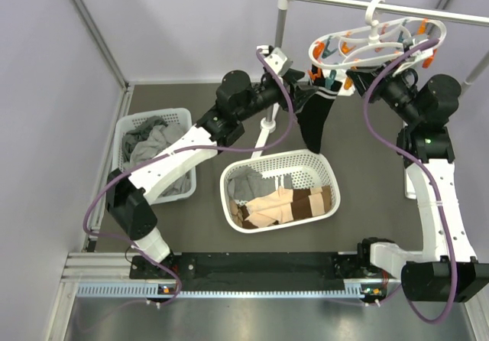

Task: Clip the socks to the hanger
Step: Open the clamp at the hanger, then pick up the sock from the bin.

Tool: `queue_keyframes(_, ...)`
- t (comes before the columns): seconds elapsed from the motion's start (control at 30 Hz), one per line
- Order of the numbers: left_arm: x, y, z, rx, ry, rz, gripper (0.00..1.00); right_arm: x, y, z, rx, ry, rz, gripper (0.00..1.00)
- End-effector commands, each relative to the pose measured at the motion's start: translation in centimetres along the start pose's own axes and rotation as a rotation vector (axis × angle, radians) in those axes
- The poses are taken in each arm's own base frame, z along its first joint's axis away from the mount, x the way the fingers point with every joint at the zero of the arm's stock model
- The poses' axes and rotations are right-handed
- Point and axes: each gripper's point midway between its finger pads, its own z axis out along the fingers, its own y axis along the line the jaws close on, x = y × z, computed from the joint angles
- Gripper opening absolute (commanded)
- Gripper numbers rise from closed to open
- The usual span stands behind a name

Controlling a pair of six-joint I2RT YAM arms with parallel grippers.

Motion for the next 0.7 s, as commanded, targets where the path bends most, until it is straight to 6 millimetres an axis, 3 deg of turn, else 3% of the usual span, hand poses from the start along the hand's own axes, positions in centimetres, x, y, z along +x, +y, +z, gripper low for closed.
queue_keyframes(0.0, -2.2, -0.8, -2.4, 0.017, -0.033, 0.040, 0.66, 0.1, 0.8, -0.4, -0.004, 0.004, 0.028, 0.08)
queue_keyframes(0.1, -1.5, -1.3, -3.9, 0.018, 0.009, 0.043, 0.71, 0.1, 0.7, -0.5, 0.007, 0.000, 0.029, 0.08)
queue_keyframes(0.13, 0.2, -1.3, -4.5, 0.013, 0.057, 0.051, 0.73, 0.3, 1.4, -0.2, -0.013, 0.007, 0.035, 0.08)
queue_keyframes(0.17, 0.4, -1.6, -5.2, 0.012, 0.073, 0.059, 0.73, 0.5, 1.3, -0.2, -0.008, 0.009, 0.036, 0.08)
queue_keyframes(0.27, 3.4, -2.9, -6.8, 0.014, 0.177, 0.060, 0.75, 1.0, 1.1, 0.1, 0.002, 0.023, 0.046, 0.07)
queue_keyframes(0.33, 6.0, -3.7, -7.7, 0.004, 0.257, 0.062, 0.76, 1.2, 1.0, 0.1, 0.007, 0.024, 0.046, 0.07)
queue_keyframes(0.37, 7.8, -5.2, -8.2, 0.033, 0.324, 0.066, 0.76, 1.3, 1.0, 0.1, 0.008, 0.027, 0.048, 0.07)
queue_keyframes(0.53, 15.9, -8.3, -10.3, 0.035, 0.555, 0.088, 0.77, 1.5, 0.7, 0.1, 0.019, 0.034, 0.043, 0.07)
queue_keyframes(0.67, 20.3, -10.6, -10.6, 0.073, 0.686, 0.079, 0.74, 1.8, 0.7, 0.1, 0.020, 0.040, 0.044, 0.06)
